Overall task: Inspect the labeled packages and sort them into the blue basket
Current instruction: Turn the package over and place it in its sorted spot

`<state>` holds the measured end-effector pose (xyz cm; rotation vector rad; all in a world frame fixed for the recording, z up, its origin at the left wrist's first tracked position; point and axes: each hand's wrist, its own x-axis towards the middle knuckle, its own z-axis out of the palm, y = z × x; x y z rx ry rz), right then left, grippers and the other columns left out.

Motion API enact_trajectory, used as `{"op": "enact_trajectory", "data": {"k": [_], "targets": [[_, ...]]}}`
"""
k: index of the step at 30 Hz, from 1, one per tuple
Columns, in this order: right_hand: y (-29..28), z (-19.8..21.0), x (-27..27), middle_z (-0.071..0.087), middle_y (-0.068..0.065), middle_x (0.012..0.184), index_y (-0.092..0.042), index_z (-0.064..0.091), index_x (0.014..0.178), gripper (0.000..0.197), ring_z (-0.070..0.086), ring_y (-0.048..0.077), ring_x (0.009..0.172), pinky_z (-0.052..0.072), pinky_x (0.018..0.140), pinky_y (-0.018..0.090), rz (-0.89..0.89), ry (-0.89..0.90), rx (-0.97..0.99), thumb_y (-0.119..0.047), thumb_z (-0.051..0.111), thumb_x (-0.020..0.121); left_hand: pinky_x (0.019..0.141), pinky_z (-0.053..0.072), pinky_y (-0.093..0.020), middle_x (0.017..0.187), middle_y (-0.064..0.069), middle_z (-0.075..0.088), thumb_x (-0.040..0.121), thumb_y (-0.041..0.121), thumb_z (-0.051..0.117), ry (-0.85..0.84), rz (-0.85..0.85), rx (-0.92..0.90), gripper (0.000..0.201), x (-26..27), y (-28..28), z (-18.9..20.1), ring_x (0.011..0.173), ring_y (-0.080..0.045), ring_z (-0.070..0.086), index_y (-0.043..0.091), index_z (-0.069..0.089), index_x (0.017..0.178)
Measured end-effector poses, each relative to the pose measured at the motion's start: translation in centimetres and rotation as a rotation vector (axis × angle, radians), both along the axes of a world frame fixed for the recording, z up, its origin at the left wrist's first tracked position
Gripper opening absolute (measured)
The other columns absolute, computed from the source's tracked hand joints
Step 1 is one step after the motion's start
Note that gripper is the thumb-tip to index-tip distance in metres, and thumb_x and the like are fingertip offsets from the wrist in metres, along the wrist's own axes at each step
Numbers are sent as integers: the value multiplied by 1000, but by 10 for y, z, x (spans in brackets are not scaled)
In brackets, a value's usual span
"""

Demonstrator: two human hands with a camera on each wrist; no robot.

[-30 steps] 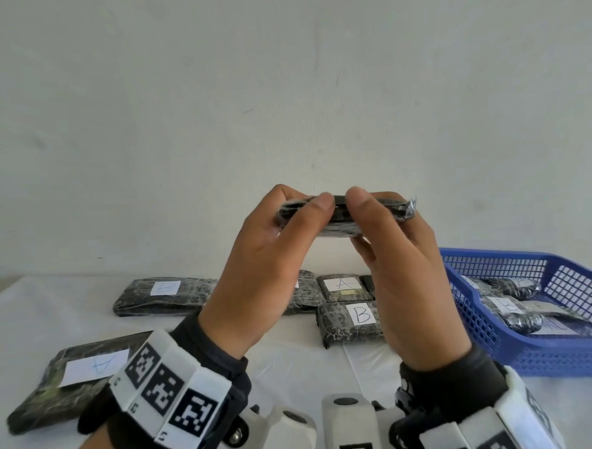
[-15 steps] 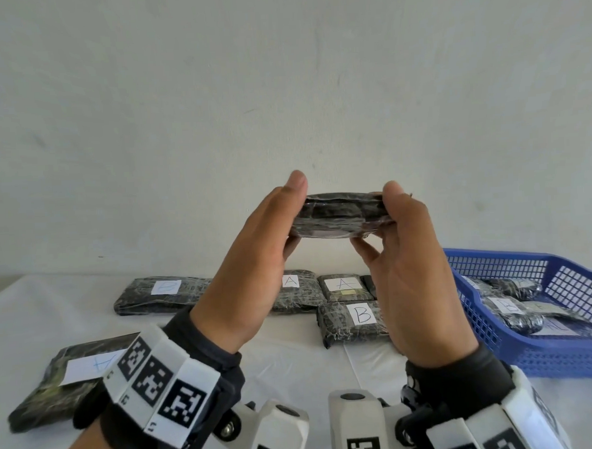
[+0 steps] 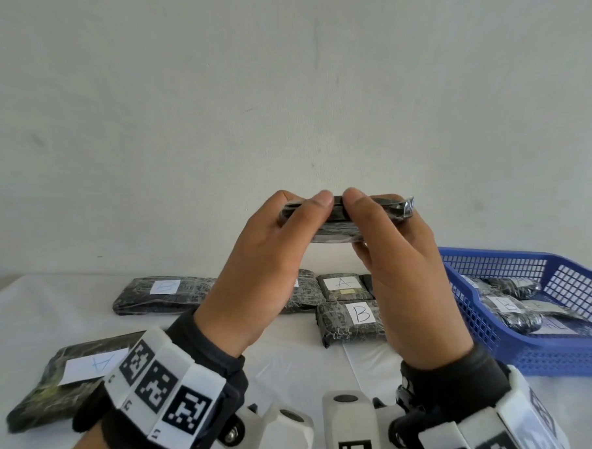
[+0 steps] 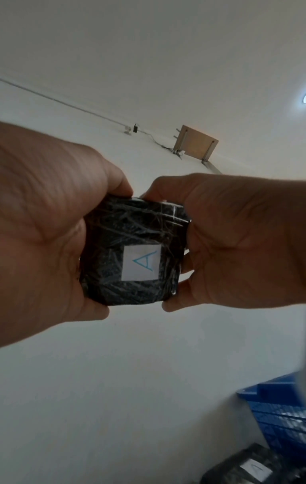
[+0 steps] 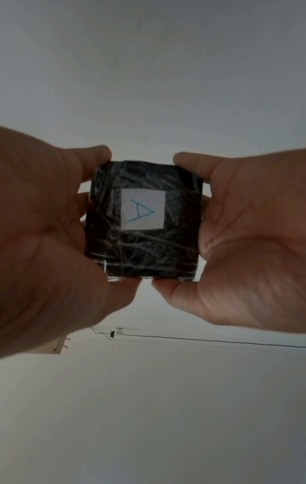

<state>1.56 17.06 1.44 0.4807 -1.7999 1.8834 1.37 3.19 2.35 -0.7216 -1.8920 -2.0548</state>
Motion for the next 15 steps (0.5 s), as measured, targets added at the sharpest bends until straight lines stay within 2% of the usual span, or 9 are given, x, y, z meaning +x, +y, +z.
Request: {"op": "enact_trajectory", "data": {"k": [2,5,7,8,10,12,13,15], "targets": [[-1,0,0,76,5,108,-15,69,108,53,71,24,108,52,95,40,-8,-9,-3,-61,68,82,92,48,-57,96,-26,58,81,71,55,-10,14,-1,75,1,1,-1,95,-18,48,0,58,108],[-3,-1,-1,75,2,107,-16,66,110,56,71,20,108,53,96,41,-16,-21,-9,-64,66,82,90,49,-51,103,-29,60,81,74,54,-16,30,-16,81,1,0,-1,91,-21,52,0,60,113],[-3,-1,-1,75,-1,106,-17,66,109,53,71,18,106,52,94,39,-13,-16,10,-63,66,83,100,49,-59,104,-28,60,80,76,54,-23,22,-14,84,1,0,-1,91,-32,58,-1,60,114],[-3,-1,-1,75,-4,105,-20,66,109,49,71,14,106,51,94,36,-9,-11,21,-62,66,85,106,45,-63,104,-27,61,81,76,54,-20,16,-15,86,1,-1,-1,94,-32,60,-3,59,115],[-2,0,-1,76,-9,106,-22,67,109,41,70,8,106,49,94,33,-6,-11,47,-58,62,88,108,40,-67,104,-27,62,81,75,55,-10,21,-31,85,-1,-2,-1,96,-32,61,-3,59,114],[1,-2,-2,73,-17,105,-29,67,107,34,67,2,111,50,99,35,-13,5,69,-57,56,91,110,42,-67,106,-25,62,82,73,54,-15,35,-35,76,-5,-3,-4,102,-35,62,3,63,109],[2,-3,-1,68,-24,105,-39,63,106,27,61,1,120,48,106,39,-25,28,90,-59,51,92,111,43,-63,106,-20,63,83,73,53,-25,31,-14,67,-9,-4,-6,107,-33,61,11,66,104],[2,-3,0,51,-29,114,-52,48,104,20,48,14,140,37,121,48,-23,41,128,-64,38,91,117,43,-52,104,3,67,82,71,53,-73,-17,72,40,-12,-5,-7,113,-20,62,37,71,88]]}}
